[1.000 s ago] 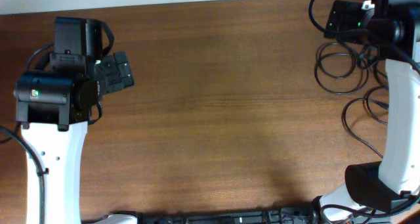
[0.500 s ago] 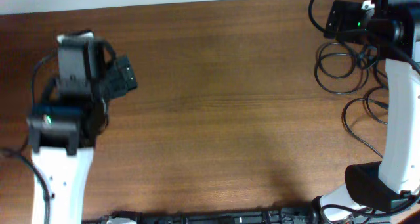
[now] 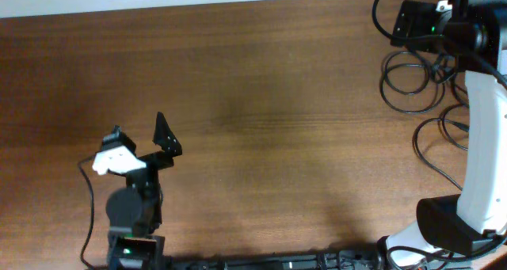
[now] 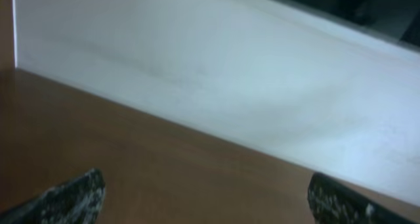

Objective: Untangle cables

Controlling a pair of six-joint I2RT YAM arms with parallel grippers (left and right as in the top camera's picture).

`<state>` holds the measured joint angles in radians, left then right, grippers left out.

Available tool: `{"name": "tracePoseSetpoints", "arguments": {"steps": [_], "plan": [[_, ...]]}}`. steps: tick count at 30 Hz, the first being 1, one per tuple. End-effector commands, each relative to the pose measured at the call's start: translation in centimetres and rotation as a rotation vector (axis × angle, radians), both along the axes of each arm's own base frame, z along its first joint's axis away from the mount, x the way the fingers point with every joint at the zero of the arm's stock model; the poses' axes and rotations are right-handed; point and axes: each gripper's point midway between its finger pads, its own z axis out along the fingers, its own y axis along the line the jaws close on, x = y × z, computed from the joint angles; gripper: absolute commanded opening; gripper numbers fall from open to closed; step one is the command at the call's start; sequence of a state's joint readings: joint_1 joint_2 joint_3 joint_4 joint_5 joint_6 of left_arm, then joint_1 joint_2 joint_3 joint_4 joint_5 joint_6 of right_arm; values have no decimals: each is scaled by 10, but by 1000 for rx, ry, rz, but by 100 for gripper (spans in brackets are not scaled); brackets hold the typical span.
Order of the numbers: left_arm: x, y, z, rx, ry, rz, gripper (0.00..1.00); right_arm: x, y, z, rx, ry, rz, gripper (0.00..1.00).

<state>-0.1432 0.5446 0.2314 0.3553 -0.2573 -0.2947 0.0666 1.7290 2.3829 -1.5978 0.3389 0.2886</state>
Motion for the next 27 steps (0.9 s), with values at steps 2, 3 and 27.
{"name": "tracePoseSetpoints", "arguments": {"steps": [2, 3, 27], "plan": [[-17, 1, -16, 98, -77, 0, 99, 0, 2, -1, 3, 0, -2, 100], [-20, 2, -19, 105, -84, 2, 99, 0, 2, -1, 3, 0, -2, 100], [-45, 24, -82, 135, 125, 49, 99, 0, 2, -1, 3, 0, -2, 100]]}}
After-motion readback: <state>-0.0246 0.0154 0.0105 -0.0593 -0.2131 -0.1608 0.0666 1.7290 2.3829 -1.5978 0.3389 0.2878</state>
